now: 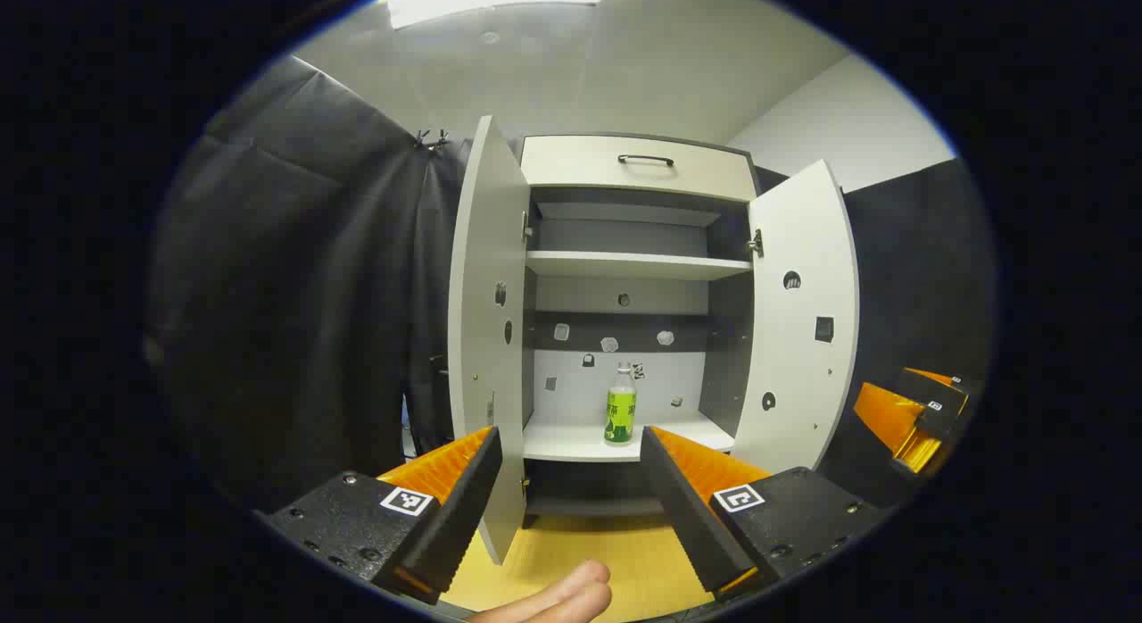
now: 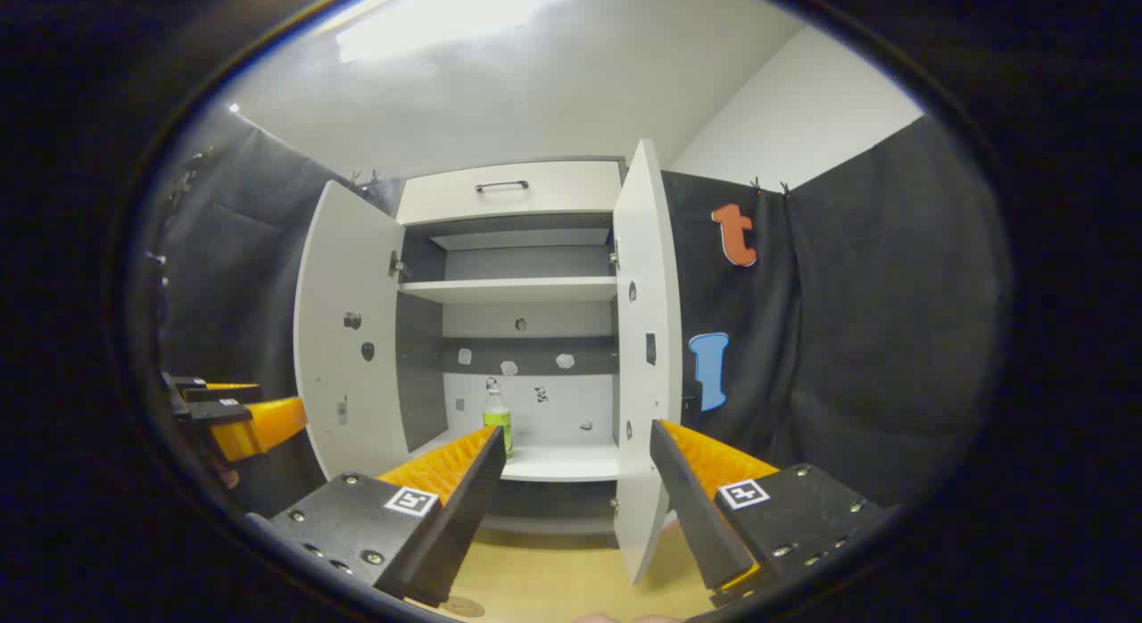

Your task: Grasp the bottle in the cabinet with the left hand and place it on the coaster, then close the right door with the right hand and the left door with the left hand.

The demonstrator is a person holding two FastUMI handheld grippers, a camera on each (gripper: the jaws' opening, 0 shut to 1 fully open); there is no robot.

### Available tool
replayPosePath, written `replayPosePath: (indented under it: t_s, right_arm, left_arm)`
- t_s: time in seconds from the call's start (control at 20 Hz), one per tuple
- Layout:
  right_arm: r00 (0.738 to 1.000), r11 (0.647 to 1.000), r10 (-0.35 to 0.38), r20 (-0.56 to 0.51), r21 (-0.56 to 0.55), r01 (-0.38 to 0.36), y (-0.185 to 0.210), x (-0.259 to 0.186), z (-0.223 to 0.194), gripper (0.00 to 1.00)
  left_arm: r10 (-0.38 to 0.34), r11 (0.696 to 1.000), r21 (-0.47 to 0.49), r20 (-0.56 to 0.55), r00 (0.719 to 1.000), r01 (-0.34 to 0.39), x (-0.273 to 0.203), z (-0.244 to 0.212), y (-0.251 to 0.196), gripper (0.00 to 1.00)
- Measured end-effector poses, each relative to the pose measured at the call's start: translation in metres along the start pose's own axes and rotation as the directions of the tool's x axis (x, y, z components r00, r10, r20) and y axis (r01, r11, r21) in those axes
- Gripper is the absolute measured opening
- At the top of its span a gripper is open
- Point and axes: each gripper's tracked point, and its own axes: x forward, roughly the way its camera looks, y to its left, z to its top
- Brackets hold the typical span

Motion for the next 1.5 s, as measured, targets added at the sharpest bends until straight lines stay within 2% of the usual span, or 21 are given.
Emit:
replayPosePath:
  t_s: [0.1, 0.15, 0.2, 0.3, 0.35, 0.4, 0.45, 0.65, 0.7, 0.75, 0.9, 1.3, 1.5]
  right_arm:
    - [1.0, 1.0, 0.011, -0.014, -0.018, -0.011, 0.0, 0.001, -0.006, 0.99]
    - [0.999, 1.0, 0.014, -0.032, -0.006, -0.014, 0.002, 0.0, -0.009, 0.94]
    - [0.998, 1.0, 0.022, -0.052, 0.015, -0.022, 0.004, 0.0, -0.013, 0.98]
    - [0.998, 0.999, 0.013, -0.06, 0.044, -0.011, 0.002, 0.004, -0.013, 0.99]
    - [0.999, 0.999, 0.009, -0.05, 0.042, -0.007, 0.0, 0.007, -0.011, 0.94]
    - [0.999, 0.999, 0.01, -0.039, 0.032, -0.009, 0.0, 0.008, -0.01, 0.99]
    - [0.999, 1.0, 0.015, -0.037, 0.02, -0.014, 0.0, 0.011, -0.01, 0.99]
    - [0.999, 1.0, 0.014, -0.04, -0.013, -0.015, 0.002, 0.024, -0.013, 0.98]
    - [0.999, 1.0, 0.021, -0.044, 0.001, -0.021, 0.004, 0.029, -0.014, 0.94]
    - [0.999, 0.999, 0.024, -0.046, 0.021, -0.023, 0.006, 0.033, -0.013, 0.98]
    - [0.999, 0.998, 0.036, -0.041, 0.055, -0.034, 0.012, 0.049, -0.011, 0.98]
    - [0.999, 1.0, -0.004, -0.04, -0.003, 0.004, 0.01, 0.103, -0.026, 0.98]
    - [0.998, 0.999, -0.038, -0.039, 0.008, 0.039, 0.005, 0.126, -0.032, 0.99]
  left_arm:
    - [0.0, 1.0, 0.01, -0.018, 1.0, 0.0, -0.001, -0.007, -0.002, 0.99]
    - [0.004, 1.0, 0.016, -0.023, 1.0, -0.004, 0.0, -0.009, -0.002, 0.99]
    - [0.013, 1.0, 0.022, -0.023, 1.0, -0.013, 0.002, -0.009, 0.001, 0.99]
    - [0.017, 0.999, 0.028, -0.033, 0.999, -0.017, 0.006, -0.012, 0.002, 0.99]
    - [0.02, 0.999, 0.032, -0.036, 0.999, -0.019, 0.009, -0.014, 0.003, 0.98]
    - [0.023, 0.999, 0.035, -0.037, 0.999, -0.021, 0.013, -0.015, 0.005, 0.98]
    - [0.023, 0.999, 0.035, -0.039, 0.999, -0.022, 0.016, -0.016, 0.005, 0.98]
    - [0.004, 1.0, 0.011, -0.042, 0.999, -0.003, 0.041, -0.016, -0.001, 0.99]
    - [-0.006, 1.0, 0.001, -0.046, 0.999, 0.006, 0.05, -0.016, -0.003, 0.99]
    - [-0.019, 1.0, -0.009, -0.052, 0.998, 0.018, 0.06, -0.017, -0.005, 0.98]
    - [-0.07, 0.996, -0.053, -0.064, 0.995, 0.067, 0.096, -0.021, -0.015, 0.99]
    - [-0.102, 0.994, -0.043, -0.082, 0.991, 0.098, 0.231, -0.054, -0.031, 0.99]
    - [-0.124, 0.992, -0.042, -0.122, 0.985, 0.12, 0.295, -0.084, -0.045, 0.99]
